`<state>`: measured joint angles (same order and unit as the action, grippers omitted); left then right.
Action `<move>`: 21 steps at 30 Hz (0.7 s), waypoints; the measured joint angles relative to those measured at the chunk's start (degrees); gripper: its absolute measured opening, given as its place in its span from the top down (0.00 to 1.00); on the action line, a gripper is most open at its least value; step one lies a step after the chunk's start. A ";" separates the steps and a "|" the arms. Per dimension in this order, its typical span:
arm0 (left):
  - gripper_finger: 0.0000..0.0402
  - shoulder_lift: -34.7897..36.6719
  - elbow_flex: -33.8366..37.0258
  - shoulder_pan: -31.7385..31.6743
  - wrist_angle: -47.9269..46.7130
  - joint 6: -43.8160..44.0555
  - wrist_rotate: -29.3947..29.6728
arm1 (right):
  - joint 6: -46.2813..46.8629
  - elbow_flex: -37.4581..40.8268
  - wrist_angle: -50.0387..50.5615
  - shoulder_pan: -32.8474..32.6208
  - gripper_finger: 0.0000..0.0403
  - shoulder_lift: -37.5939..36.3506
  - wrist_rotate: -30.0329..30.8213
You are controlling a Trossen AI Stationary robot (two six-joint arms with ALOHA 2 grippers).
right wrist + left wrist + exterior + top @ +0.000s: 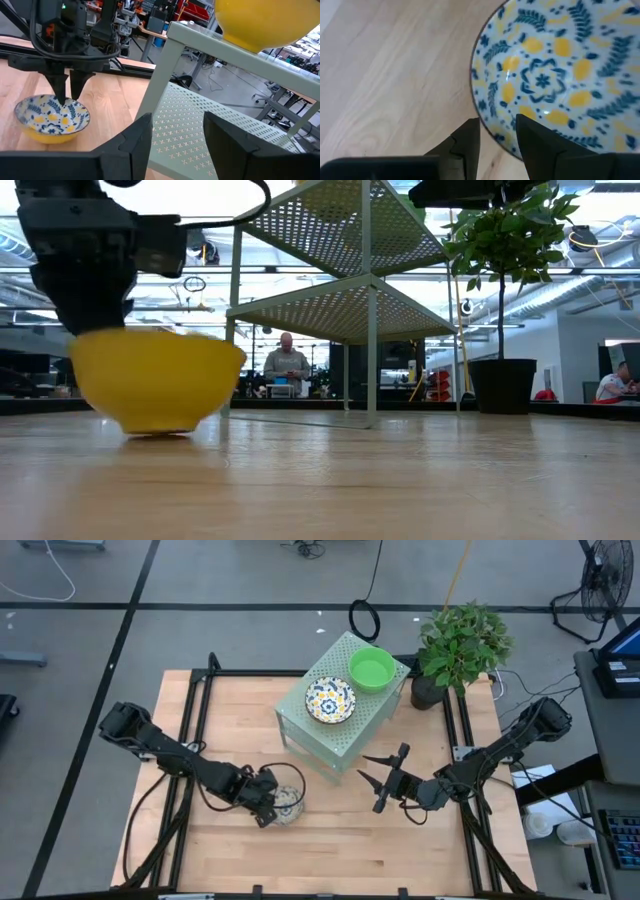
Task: Pick & Place Mini bowls
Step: Stack the yellow patterned bowl on the yellow patterned bowls on the shelf
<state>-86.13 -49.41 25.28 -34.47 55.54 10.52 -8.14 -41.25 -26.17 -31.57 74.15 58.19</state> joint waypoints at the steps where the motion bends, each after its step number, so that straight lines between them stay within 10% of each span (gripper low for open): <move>1: 0.68 -0.04 0.00 0.00 0.33 -0.58 0.00 | 0.00 0.00 0.00 -0.02 0.59 0.00 0.00; 21: 0.68 -0.14 0.01 -0.02 2.08 3.41 4.07 | 0.02 0.00 0.35 -0.02 0.59 0.00 0.00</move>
<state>-86.27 -49.39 25.26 -32.39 58.95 14.59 -8.12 -41.25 -25.82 -31.59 74.15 58.19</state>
